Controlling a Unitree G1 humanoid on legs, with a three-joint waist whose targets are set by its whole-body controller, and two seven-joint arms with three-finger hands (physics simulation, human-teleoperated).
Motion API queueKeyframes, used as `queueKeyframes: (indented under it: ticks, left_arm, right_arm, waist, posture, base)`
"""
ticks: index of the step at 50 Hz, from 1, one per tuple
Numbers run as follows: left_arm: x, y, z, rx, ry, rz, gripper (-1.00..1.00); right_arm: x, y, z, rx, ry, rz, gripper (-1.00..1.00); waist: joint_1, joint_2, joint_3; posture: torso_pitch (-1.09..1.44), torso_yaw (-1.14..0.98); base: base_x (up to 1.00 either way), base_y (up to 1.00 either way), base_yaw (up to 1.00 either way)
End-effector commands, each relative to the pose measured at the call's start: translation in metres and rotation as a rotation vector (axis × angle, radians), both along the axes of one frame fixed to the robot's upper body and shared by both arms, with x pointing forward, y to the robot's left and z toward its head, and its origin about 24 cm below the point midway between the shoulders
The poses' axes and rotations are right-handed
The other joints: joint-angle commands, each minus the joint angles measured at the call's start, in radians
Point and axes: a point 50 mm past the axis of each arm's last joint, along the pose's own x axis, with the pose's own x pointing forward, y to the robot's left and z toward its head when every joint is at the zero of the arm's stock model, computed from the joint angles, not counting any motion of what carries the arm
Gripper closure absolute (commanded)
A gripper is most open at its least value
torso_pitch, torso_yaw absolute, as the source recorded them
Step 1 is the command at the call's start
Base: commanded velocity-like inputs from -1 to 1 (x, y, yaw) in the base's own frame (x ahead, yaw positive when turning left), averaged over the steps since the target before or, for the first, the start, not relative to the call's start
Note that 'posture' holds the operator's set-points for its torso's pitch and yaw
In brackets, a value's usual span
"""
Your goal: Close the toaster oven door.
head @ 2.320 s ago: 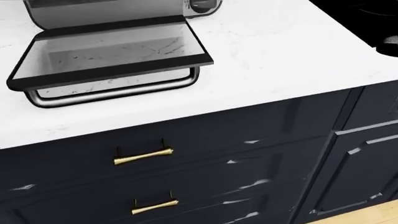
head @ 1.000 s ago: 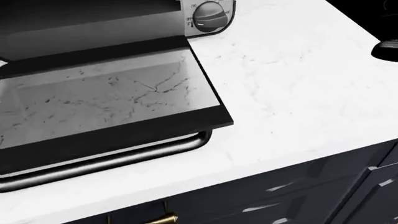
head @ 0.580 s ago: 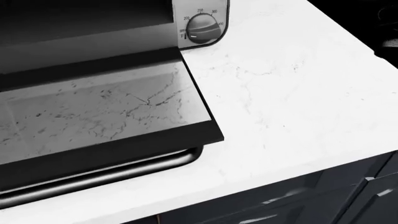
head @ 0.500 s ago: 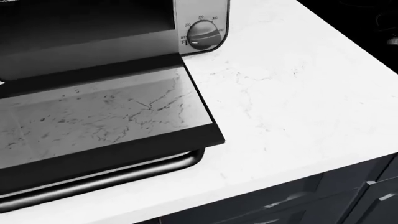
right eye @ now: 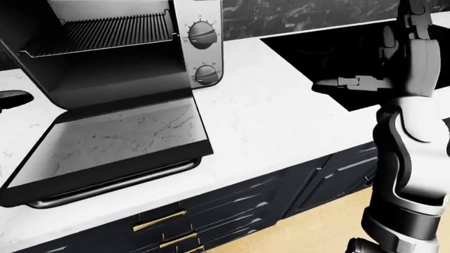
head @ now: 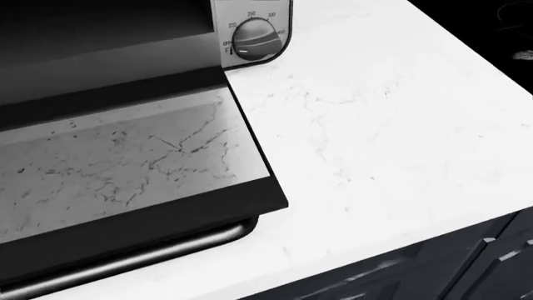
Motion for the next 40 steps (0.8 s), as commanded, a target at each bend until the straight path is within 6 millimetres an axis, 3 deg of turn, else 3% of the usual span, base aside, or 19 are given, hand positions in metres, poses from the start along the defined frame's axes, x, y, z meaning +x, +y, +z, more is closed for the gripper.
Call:
queueKeyframes:
  ticks: [1,4,17,18,19,24,25,27,29,30,32,36,37,38,40]
  left_arm:
    - [-0.01,0.0,0.022,0.048,-0.1,0.015,-1.0]
    - [-0.01,0.0,0.022,0.05,-0.098,0.016,-1.0]
    - [-0.009,0.0,0.021,0.053,-0.096,0.017,-1.0]
    - [-0.01,-0.001,0.02,0.053,-0.096,0.016,-1.0]
    - [-0.01,-0.001,0.021,0.053,-0.096,0.017,-1.0]
    - [-0.009,-0.001,0.02,0.054,-0.094,0.015,-1.0]
    - [-0.009,0.0,0.02,0.053,-0.095,0.016,-1.0]
    - [-0.009,-0.001,0.02,0.053,-0.095,0.016,-1.0]
    - [-0.009,0.0,0.02,0.053,-0.096,0.015,-1.0]
    - [-0.009,0.0,0.02,0.052,-0.096,0.016,-1.0]
    - [-0.009,0.0,0.02,0.052,-0.095,0.016,-1.0]
    - [-0.009,0.0,0.02,0.052,-0.095,0.016,-1.0]
    - [-0.009,0.0,0.02,0.052,-0.095,0.017,-1.0]
    - [-0.009,0.0,0.02,0.052,-0.095,0.017,-1.0]
    - [-0.009,0.0,0.019,0.051,-0.094,0.018,-1.0]
  right_arm:
    - [-0.009,0.003,0.023,0.003,-0.106,0.008,-1.0]
    - [-0.007,0.003,0.023,0.042,-0.092,-0.01,-1.0]
    - [-0.007,0.001,0.02,-0.077,-0.145,-0.098,-1.0]
    - [-0.006,-0.001,0.019,-0.076,-0.136,-0.114,-1.0]
    - [-0.006,0.001,0.017,-0.082,-0.13,-0.107,-1.0]
    - [-0.006,0.0,0.016,-0.098,-0.12,-0.11,-1.0]
    - [-0.006,0.001,0.015,-0.096,-0.118,-0.107,-1.0]
    - [-0.005,0.001,0.015,-0.097,-0.117,-0.109,-1.0]
    - [-0.005,0.0,0.016,-0.095,-0.116,-0.115,-1.0]
    - [-0.004,-0.001,0.016,-0.1,-0.117,-0.124,-1.0]
    - [-0.003,-0.001,0.013,-0.094,-0.104,-0.132,-1.0]
    - [-0.003,-0.004,0.015,-0.069,-0.105,-0.151,-1.0]
    - [0.001,-0.007,0.01,-0.039,-0.05,-0.171,-1.0]
    - [0.002,-0.007,0.009,-0.022,-0.037,-0.171,-1.0]
    - [0.002,-0.008,0.011,-0.023,-0.026,-0.182,-1.0]
  waist:
    - [0.003,-0.002,-0.032]
    - [0.0,0.001,-0.032]
    - [-0.002,0.001,-0.03]
    - [0.028,0.008,-0.045]
    - [0.017,0.008,-0.034]
    - [0.026,-0.013,-0.02]
    - [0.029,-0.024,-0.019]
    - [0.03,-0.068,-0.011]
    - [0.029,-0.058,-0.018]
    - [0.038,-0.067,-0.018]
    - [0.04,-0.058,-0.031]
    - [0.032,-0.02,-0.017]
    - [-0.001,-0.013,-0.006]
    - [0.004,-0.006,-0.012]
    - [-0.011,0.032,-0.02]
  posture:
    - [0.0,0.0]
    - [0.0,0.0]
    - [0.0,0.0]
    - [0.0,0.0]
    - [0.0,0.0]
    - [0.0,0.0]
    - [0.0,0.0]
    - [0.0,0.0]
    - [0.0,0.0]
    - [0.0,0.0]
    - [0.0,0.0]
    - [0.0,0.0]
    - [0.0,0.0]
    - [0.0,0.0]
    - [0.0,0.0]
  base:
    - [0.0,0.0,0.0]
    - [0.0,0.0,0.0]
    - [0.0,0.0,0.0]
    - [0.0,0.0,1.0]
    - [0.0,0.0,1.0]
    - [0.0,0.0,1.0]
    - [0.0,0.0,1.0]
    - [0.0,0.0,1.0]
    - [0.0,0.0,1.0]
    - [0.0,0.0,1.0]
    - [0.0,0.0,1.0]
    - [0.0,0.0,0.99]
    - [0.0,0.0,0.0]
    - [0.0,0.0,0.0]
    - [0.0,0.0,0.0]
